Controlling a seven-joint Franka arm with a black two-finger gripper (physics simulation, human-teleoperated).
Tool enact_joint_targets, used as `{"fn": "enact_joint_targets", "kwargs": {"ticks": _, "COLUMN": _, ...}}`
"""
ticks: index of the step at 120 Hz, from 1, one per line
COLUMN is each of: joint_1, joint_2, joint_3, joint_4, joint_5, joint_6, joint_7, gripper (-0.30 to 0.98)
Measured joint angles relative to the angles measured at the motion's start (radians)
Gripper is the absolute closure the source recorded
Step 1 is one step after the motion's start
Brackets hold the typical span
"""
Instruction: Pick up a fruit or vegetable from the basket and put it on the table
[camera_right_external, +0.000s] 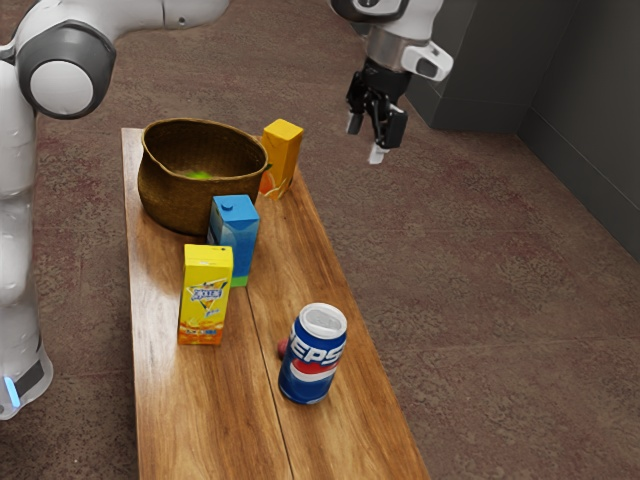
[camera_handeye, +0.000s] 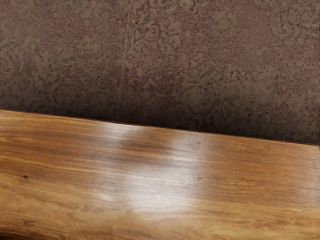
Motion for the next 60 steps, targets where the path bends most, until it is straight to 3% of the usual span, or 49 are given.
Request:
{"fn": "enact_joint_targets", "kwargs": {"ticks": 39, "joint_1": 0.009, "joint_2": -0.004, "joint_3": 0.004, "joint_4": 0.045, "joint_5": 0.002, "joint_6": 0.037, "joint_7": -0.005, "gripper": 0.0}}
{"fn": "enact_joint_targets", "kwargs": {"ticks": 60, "joint_1": 0.239, "joint_2": 0.008, "joint_3": 0.007, "joint_4": 0.059, "joint_5": 0.007, "joint_6": 0.052, "joint_7": -0.006, "gripper": 0.0}}
